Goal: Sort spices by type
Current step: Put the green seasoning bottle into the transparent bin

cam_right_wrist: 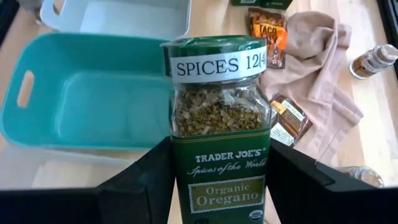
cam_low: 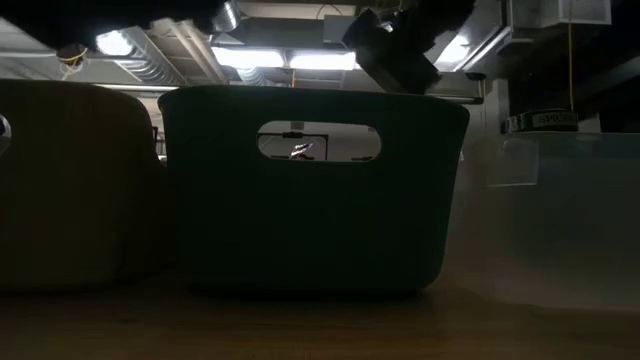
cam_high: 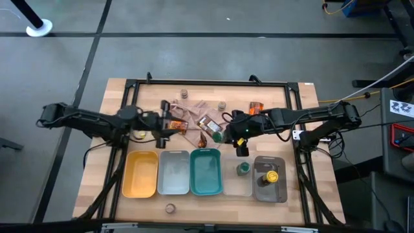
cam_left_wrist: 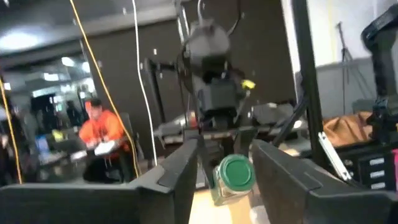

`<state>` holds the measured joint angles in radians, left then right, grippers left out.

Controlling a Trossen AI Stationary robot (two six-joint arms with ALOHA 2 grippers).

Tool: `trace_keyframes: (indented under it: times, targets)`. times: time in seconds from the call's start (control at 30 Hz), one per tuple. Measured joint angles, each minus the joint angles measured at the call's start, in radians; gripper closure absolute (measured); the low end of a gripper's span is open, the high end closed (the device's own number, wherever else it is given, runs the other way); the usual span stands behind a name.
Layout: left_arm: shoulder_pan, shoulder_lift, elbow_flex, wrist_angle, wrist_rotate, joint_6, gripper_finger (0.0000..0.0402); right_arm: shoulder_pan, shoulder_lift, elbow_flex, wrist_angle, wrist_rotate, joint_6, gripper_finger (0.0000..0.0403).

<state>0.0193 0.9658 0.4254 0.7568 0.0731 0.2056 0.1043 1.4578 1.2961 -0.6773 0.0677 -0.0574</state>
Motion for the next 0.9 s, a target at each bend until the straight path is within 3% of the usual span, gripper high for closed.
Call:
trace_keyframes:
  times: [0.37, 0.9]
  targets:
    - [0.0, 0.27, 0.21, -0.143, -0.032, -0.074, 0.0143, 0.0, 0.0, 0.0, 0.04, 0.003, 0.143, 0.0196]
    - [0.0, 0.46, 0.351, -0.151, 0.005, -0.174, 0.0133, 0.0, 0.0, 0.0, 0.03, 0.018, 0.332, 0.0196]
